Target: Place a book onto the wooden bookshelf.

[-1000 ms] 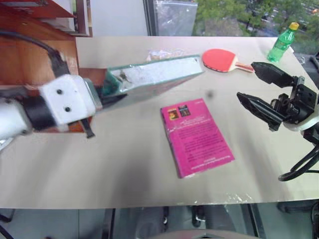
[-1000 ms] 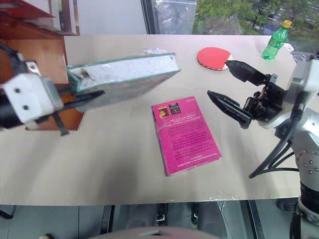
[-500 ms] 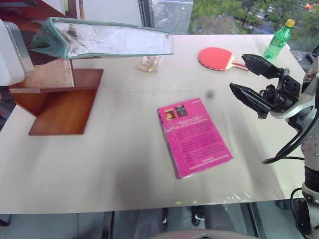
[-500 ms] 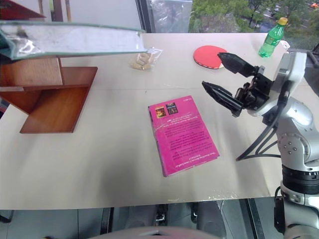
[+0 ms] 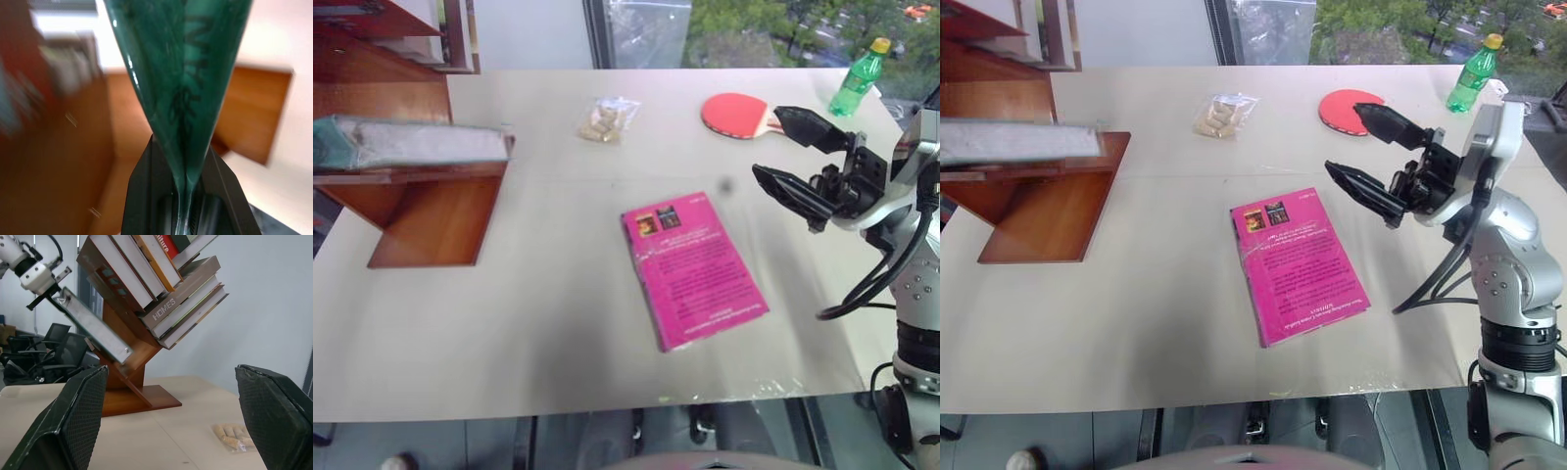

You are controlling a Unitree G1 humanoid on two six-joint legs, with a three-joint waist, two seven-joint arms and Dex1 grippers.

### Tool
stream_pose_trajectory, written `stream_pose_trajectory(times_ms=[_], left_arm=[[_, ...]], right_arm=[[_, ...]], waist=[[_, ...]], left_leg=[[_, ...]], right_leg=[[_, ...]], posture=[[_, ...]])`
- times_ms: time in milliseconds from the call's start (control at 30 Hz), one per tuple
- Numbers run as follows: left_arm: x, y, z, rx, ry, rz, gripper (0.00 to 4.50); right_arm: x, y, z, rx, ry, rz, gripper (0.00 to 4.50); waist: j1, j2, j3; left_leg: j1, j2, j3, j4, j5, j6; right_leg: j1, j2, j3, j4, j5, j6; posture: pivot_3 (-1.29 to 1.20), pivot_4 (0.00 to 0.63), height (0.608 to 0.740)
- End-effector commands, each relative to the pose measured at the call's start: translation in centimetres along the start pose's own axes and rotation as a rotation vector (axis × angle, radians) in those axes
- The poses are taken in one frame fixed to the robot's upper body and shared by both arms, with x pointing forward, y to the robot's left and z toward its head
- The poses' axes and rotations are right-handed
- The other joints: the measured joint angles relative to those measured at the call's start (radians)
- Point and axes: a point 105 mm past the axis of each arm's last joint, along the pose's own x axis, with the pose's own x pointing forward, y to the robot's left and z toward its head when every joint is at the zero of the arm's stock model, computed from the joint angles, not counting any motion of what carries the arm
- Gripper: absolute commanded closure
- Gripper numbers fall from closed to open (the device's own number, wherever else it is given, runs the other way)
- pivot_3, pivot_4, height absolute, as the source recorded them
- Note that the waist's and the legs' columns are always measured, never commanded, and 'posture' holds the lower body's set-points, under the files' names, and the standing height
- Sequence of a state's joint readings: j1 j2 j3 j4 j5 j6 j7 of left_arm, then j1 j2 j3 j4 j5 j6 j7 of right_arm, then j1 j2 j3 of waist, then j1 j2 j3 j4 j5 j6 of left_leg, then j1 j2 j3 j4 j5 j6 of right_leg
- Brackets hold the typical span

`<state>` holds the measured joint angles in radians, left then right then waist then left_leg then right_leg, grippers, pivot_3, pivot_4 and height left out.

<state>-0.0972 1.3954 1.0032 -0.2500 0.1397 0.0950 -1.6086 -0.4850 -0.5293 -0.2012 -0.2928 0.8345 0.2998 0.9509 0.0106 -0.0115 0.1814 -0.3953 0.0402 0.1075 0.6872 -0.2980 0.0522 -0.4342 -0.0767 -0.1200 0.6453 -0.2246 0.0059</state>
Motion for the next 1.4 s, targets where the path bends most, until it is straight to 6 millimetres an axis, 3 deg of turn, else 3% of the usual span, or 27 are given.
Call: stream_pose_trajectory(times_ms=[33,167,333,467,600,633,867,1100,1167,1267,1400], left_arm=[[0.6,-0.7,-2.4,-0.016,0.072,0.035,4.47],[3.6,-1.5,-4.3,0.014,0.088,0.011,4.47],[5.5,-0.1,-4.8,-0.017,0.083,0.053,4.47],[5.7,0.4,-5.1,-0.081,0.075,0.061,2.99],[4.5,0.5,-4.7,-0.129,0.026,0.083,1.08],[4.1,0.2,-4.5,-0.135,0.004,0.079,0.81],[0.3,-1.3,-3.5,-0.348,-0.157,0.131,0.81],[-1.5,-4.5,0.7,-0.763,-0.484,0.076,0.81],[-0.4,-6.2,3.2,-0.911,-0.62,0.008,0.81],[2.9,-8.9,7.6,-1.068,-0.765,-0.07,0.81],[7.2,-11.6,14.2,-1.218,-0.915,-0.15,0.81]], right_arm=[[0.6,0.8,1.2,-0.048,-0.034,0.028,0.24],[0.8,1.3,1.4,-0.046,-0.042,0.021,0.24],[0.6,1.8,1.4,-0.04,-0.033,0.007,0.24],[0.5,1.9,1.2,-0.036,-0.024,0.002,0.24],[0.5,1.9,1.3,-0.03,-0.019,0.008,0.24],[0.5,1.8,1.3,-0.028,-0.017,0.012,0.24],[0.7,1.2,1.1,-0.017,0.004,0.044,0.24],[0.4,1.0,0.1,0.01,0.07,0.072,0.24],[-0.1,1.4,-1.3,0.023,0.172,0.079,0.24],[-1.2,2.6,-4.2,0.038,0.355,0.098,0.24],[-2.8,3.8,-6.6,0.022,0.505,0.042,0.24]], waist=[[0.0,0.0,0.0],[-0.002,0.0,-0.001],[-0.011,0.0,-0.001],[-0.023,0.0,-0.001],[-0.025,-0.001,-0.001],[-0.025,-0.001,-0.001],[-0.025,-0.003,-0.002],[-0.024,-0.005,-0.003],[-0.022,-0.005,-0.003],[-0.017,-0.005,-0.005],[-0.012,-0.012,-0.009]], left_leg=[[0.0,0.0,0.0,0.0,0.0,0.0],[0.002,0.0,-0.002,0.0,0.0,0.0],[0.009,0.0,0.001,0.0,0.0,0.0],[0.014,0.001,0.004,0.0,0.001,-0.001],[0.014,0.004,0.007,0.0,0.001,-0.002],[0.014,0.004,0.007,0.0,0.001,-0.002],[0.01,0.003,0.013,0.0,0.001,-0.001],[0.012,0.004,0.013,0.001,0.001,-0.001],[0.012,0.005,0.012,0.001,0.001,-0.001],[0.015,0.003,0.01,0.002,0.001,-0.001],[0.015,0.002,0.007,0.005,0.001,-0.001]], right_leg=[[0.0,0.0,0.0,0.0,0.0,0.0],[0.0,-0.001,0.002,0.002,0.0,-0.001],[0.0,-0.001,0.007,0.012,0.0,-0.001],[0.001,-0.001,0.011,0.017,-0.002,0.002],[0.0,0.001,0.013,0.016,0.0,-0.001],[-0.001,0.001,0.014,0.016,0.0,-0.001],[-0.006,0.001,0.018,0.016,0.0,-0.001],[-0.006,0.001,0.021,0.018,0.0,-0.001],[-0.004,0.001,0.023,0.017,0.0,-0.001],[0.0,-0.001,0.023,0.017,0.0,-0.001],[0.003,-0.002,0.021,0.018,0.001,-0.001]], posture=[[0.0,0.15,0.74],[0.0,0.15,0.74],[0.0,0.15,0.74],[0.0,0.15,0.74],[0.0,0.15,0.74],[0.0,0.15,0.74],[0.0,0.15,0.74],[0.0,0.15,0.74],[0.0,0.15,0.74],[0.0,0.15,0.74],[0.0,0.15,0.74]])
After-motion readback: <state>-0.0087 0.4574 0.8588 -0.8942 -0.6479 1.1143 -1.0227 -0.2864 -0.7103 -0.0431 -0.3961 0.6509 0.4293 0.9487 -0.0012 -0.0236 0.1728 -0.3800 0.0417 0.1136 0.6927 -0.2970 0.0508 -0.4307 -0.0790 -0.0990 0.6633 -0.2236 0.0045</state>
